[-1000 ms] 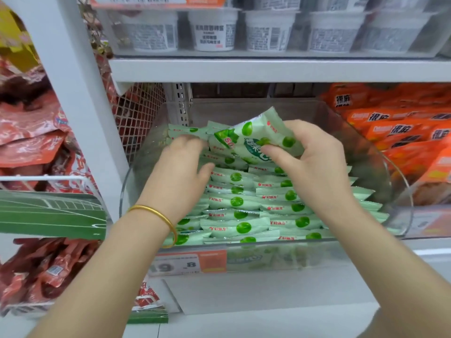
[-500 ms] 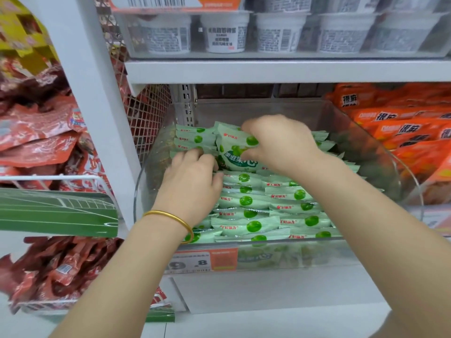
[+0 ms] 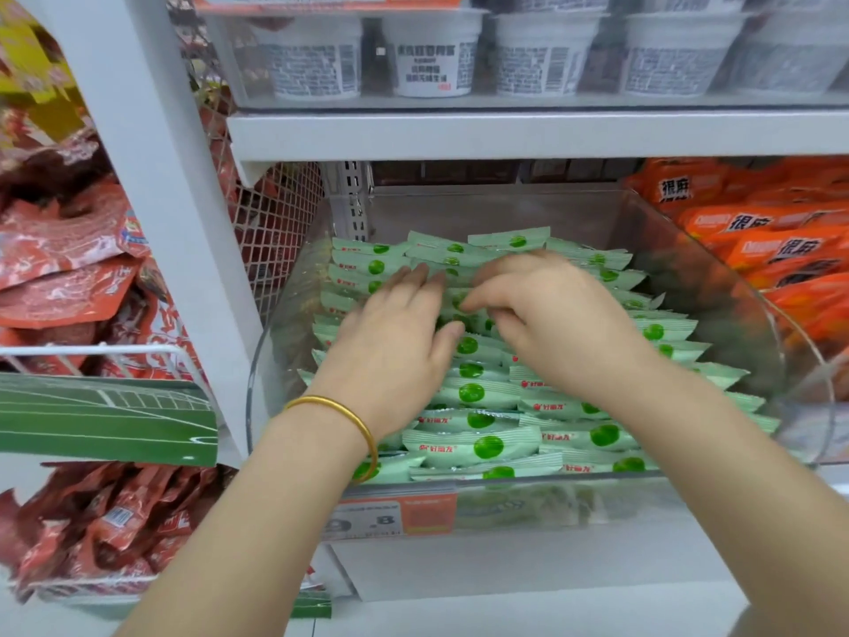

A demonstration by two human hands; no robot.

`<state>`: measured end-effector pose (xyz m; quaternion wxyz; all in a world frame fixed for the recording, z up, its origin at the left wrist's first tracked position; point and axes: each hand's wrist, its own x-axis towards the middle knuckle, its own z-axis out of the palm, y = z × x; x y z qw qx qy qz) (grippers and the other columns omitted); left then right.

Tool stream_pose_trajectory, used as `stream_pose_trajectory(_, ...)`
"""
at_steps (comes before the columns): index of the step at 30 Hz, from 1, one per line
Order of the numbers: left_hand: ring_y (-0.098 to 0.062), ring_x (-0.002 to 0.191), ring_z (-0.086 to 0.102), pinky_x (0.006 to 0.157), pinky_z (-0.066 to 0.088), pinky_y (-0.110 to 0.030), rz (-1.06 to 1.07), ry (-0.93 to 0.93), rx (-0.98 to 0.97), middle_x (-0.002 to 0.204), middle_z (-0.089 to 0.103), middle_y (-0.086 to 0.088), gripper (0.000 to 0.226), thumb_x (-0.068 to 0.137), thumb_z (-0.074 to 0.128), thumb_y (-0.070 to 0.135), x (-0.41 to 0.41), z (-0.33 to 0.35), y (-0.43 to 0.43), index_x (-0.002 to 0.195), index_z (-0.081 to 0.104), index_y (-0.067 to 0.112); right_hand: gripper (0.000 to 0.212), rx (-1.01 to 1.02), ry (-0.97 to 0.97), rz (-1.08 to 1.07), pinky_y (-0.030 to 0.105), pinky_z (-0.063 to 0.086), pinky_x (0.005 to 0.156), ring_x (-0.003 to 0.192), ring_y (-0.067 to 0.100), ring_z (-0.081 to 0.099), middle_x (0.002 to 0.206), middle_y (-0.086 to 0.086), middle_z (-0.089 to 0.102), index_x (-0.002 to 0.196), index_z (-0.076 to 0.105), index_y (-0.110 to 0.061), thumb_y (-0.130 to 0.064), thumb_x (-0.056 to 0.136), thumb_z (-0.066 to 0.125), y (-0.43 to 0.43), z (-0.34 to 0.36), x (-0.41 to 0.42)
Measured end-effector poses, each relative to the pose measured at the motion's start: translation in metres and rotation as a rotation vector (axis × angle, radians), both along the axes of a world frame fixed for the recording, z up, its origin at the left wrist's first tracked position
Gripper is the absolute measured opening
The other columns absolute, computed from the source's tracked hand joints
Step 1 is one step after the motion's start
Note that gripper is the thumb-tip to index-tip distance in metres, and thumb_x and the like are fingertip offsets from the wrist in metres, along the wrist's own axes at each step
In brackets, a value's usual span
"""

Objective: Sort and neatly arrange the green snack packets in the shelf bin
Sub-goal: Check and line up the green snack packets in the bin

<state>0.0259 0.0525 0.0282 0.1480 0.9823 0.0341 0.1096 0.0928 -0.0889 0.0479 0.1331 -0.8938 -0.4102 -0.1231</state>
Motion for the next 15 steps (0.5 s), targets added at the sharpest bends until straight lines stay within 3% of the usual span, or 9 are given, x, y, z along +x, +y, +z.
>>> stream_pose_trajectory(6,-0.006,0.144,-0.005,0.118,0.002,-0.042,0.019,0.121,0.123,0.158,0.001,0.006,0.060,0.096,0.017,0.049,-0.006,-0.006,-0.003,0.149,0.005,0.025,0.037,-0.045,0.067,-0.003,0.040,0.044,0.091,0.113,0.027,0.050,0.122,0.001,0.054,0.115,0.066,-0.019,-0.007,0.087,0.044,-0.002,-0.006,0.002)
stream_pose_trajectory(11,-0.004,0.144,-0.001,0.117,-0.002,-0.044,0.040,0.224,0.147,0.158,0.006,0.008,0.058,0.097,0.012,0.050,-0.006,-0.005,-0.005,0.149,0.013,0.026,0.035,-0.121,0.136,0.021,0.040,0.044,0.093,0.111,0.026,0.050,0.118,0.001,0.059,0.110,0.067,-0.017,-0.013,0.087,0.041,0.001,-0.015,0.008)
stream_pose_trajectory(15,-0.005,0.144,-0.001,0.117,-0.001,-0.043,0.073,0.177,0.106,0.158,0.004,0.009,0.056,0.097,0.014,0.047,-0.007,-0.003,-0.005,0.149,0.014,0.027,0.033,-0.010,0.157,-0.011,0.041,0.045,0.092,0.108,0.026,0.053,0.113,0.002,0.062,0.105,0.069,-0.013,-0.016,0.086,0.042,-0.006,-0.014,0.008)
